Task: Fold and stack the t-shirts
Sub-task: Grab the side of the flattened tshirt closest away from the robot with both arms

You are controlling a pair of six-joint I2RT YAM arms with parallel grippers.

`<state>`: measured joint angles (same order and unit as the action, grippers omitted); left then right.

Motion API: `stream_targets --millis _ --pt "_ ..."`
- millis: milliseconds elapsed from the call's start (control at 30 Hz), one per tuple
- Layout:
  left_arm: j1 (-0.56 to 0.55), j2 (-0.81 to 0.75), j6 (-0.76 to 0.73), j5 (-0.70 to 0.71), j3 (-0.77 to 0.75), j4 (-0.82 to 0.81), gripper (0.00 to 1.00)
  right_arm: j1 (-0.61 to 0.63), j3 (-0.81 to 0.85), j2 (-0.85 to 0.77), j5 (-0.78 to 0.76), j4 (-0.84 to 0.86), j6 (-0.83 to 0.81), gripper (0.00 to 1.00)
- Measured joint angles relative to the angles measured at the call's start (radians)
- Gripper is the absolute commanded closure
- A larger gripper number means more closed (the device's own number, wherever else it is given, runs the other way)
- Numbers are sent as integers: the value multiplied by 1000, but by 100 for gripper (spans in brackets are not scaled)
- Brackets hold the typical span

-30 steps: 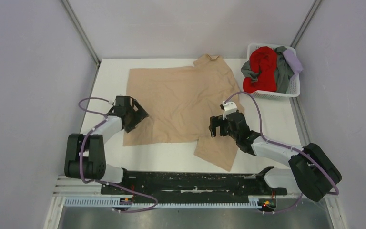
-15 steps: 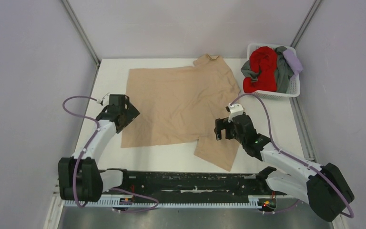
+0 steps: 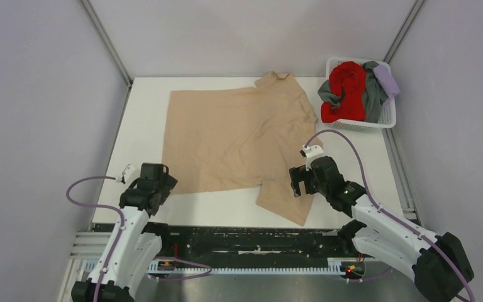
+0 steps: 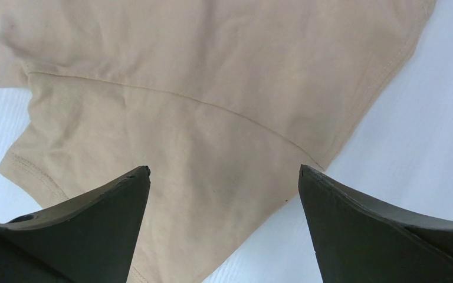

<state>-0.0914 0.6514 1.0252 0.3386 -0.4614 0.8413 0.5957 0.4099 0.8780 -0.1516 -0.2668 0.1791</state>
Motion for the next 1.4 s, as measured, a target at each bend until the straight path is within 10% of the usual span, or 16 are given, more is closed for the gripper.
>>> stream_targets --millis 233,833,1067,1200,1400 --pt "0 204 80 27 -2 -35 25 0 0 37 20 5 -15 1" --pt "0 458 229 53 -61 -129 42 0 -55 31 50 88 -21 1" --pt "0 538 247 80 -86 -187 65 0 -58 36 65 95 -27 1" --pt "0 594 248 90 -114 -211 98 0 -59 36 68 96 -27 1" --pt "0 616 246 104 -126 -233 98 0 -59 36 74 89 -27 5"
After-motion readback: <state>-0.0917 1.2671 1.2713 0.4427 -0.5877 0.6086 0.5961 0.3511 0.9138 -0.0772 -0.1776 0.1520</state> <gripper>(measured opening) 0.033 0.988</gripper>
